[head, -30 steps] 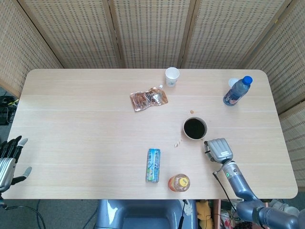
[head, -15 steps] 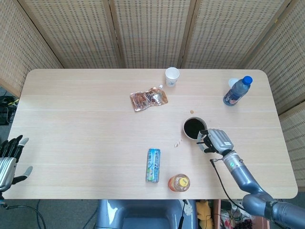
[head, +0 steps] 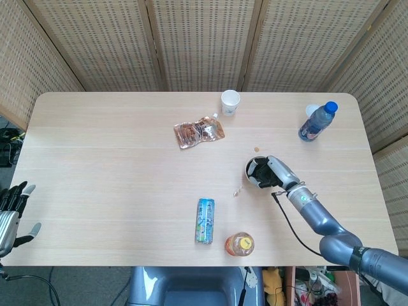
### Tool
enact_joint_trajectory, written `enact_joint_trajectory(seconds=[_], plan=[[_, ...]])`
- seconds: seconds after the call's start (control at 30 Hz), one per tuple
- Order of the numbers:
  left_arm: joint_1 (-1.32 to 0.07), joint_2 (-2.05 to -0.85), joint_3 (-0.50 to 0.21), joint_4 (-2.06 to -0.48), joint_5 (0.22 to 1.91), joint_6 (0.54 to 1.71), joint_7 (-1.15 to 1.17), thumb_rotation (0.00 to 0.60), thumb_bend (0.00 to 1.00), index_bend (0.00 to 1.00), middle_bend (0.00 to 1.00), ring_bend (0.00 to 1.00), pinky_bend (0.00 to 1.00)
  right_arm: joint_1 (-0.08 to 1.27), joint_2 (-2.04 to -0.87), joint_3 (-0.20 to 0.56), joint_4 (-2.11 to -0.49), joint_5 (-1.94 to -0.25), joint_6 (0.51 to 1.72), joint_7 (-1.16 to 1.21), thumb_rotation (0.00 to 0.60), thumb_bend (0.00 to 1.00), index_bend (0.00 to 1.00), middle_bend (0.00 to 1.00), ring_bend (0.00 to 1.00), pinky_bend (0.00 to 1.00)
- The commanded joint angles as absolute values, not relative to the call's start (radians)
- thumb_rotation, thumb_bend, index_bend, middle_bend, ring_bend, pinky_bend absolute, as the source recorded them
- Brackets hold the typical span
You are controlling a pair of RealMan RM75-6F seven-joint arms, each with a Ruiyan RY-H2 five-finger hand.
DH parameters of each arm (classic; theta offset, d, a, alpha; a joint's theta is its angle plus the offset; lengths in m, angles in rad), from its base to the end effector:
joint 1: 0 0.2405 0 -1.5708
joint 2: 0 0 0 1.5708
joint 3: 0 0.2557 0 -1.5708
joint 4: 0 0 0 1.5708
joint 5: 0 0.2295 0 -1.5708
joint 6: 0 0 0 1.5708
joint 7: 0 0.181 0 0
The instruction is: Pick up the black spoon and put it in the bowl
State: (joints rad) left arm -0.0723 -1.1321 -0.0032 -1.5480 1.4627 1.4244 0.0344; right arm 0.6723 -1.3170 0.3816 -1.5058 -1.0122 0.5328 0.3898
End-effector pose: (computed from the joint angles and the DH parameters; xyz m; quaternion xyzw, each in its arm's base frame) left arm -0.3486 0.2046 0.1291 -0.6138 -0.4042 -0.3217 0.5970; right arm -0.1797 -0.4171 0.0086 0.5460 -0.6795 0.4080 0.2715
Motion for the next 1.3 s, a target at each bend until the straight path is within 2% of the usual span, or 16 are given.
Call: enact_joint_trajectory(seconds=[0.03, 0.6, 0.9, 1.3], plan=[[-0.071, -1.132, -0.003, -1.546, 1.460, 1.423, 0.032, 0.600, 0.32, 0.00, 0.00, 0.00, 0.00, 0.702, -1.350, 0.394, -1.458, -0.990, 0.513, 0.419, 0.600, 0.88, 0.71, 0.99, 1.00, 1.00], [-0.066, -1.123, -0.003, -1.551, 1.451, 1.421, 0.036, 0.600, 0.32, 0.00, 0.00, 0.00, 0.00, 0.786, -1.504, 0.375, -1.222, -0.923, 0.420, 0.488, 0.600, 0.88, 0.71, 0.99, 1.00, 1.00], [-0.072, -1.123, -0.005, -1.557, 1.453, 1.415, 0.045, 0.600, 0.32, 0.00, 0.00, 0.00, 0.00, 0.763, -1.490, 0.352, -1.200, -0.935, 0.395, 0.499, 0.600, 0.88, 0.72, 0.99, 1.00, 1.00], [-0.070, -1.119, -0.006, -1.572, 1.448, 1.418, 0.064, 0.600, 0.32, 0.00, 0.00, 0.00, 0.00, 0.792, -1.508, 0.368, -1.116, -0.944, 0.345, 0.513, 0.600, 0.88, 0.71, 0.99, 1.00, 1.00]])
